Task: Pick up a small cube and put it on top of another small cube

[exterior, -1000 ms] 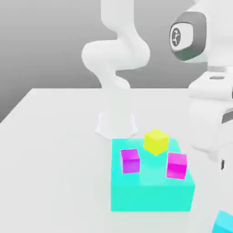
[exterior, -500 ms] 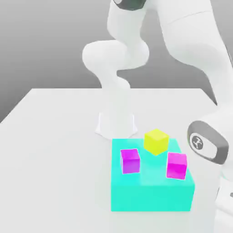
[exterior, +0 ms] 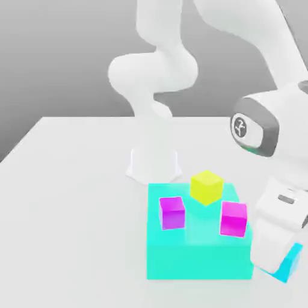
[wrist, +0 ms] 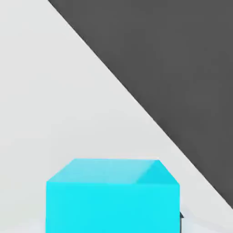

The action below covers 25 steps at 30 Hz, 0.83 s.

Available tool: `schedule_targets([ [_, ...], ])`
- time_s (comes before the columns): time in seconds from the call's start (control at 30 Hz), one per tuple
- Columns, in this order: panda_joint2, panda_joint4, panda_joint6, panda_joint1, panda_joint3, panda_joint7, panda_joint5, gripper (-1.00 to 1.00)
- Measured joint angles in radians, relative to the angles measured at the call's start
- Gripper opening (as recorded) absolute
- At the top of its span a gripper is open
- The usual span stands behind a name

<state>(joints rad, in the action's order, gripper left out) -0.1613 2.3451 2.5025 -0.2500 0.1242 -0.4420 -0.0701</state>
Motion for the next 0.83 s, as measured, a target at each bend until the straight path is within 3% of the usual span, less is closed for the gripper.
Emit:
schedule_targets([
  [0.53, 0.578, 0.399, -0.175, 0.154, -0.100, -0.072, 0.084, -1.00],
  [0.7, 0.481, 0.469, -0.009, 0.166, -0.101, -0.077, 0.087, -1.00],
  [0.73, 0.457, 0.478, 0.024, 0.167, -0.100, -0.078, 0.086, 1.00],
  [0.83, 0.457, 0.478, 0.024, 0.167, -0.100, -0.078, 0.086, 1.00],
])
